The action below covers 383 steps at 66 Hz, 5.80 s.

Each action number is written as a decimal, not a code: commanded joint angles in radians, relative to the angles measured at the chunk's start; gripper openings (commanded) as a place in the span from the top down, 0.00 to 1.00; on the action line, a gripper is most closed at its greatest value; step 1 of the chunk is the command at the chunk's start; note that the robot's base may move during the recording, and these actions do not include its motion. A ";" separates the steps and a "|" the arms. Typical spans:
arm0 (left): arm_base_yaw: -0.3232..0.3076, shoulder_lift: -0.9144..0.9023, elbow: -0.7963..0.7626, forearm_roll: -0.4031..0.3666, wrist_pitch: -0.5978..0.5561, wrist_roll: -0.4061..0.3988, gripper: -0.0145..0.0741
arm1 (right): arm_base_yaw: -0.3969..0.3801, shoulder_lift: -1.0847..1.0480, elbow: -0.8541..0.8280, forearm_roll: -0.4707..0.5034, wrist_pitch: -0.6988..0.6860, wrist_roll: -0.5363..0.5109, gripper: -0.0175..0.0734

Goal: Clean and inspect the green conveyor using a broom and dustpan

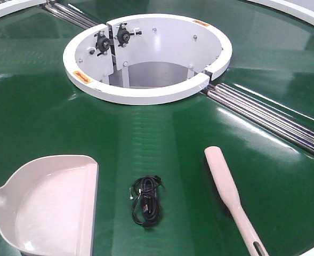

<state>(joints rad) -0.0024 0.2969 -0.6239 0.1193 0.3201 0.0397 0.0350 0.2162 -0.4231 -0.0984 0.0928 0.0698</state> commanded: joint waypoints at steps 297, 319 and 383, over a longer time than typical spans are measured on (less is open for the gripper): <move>-0.003 0.186 -0.082 -0.170 0.222 0.520 0.19 | 0.290 1.490 -0.927 0.105 1.189 0.003 0.82; -0.003 0.186 -0.082 -0.170 0.273 1.458 0.19 | 0.290 1.490 -0.927 0.105 1.189 0.003 0.82; 0.001 0.513 -0.197 0.074 0.636 1.464 0.19 | 0.290 1.490 -0.927 0.105 1.189 0.003 0.82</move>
<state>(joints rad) -0.0024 0.7040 -0.7331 0.1694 0.8792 1.5237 0.3263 1.7553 -1.3287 0.0071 1.2209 0.0759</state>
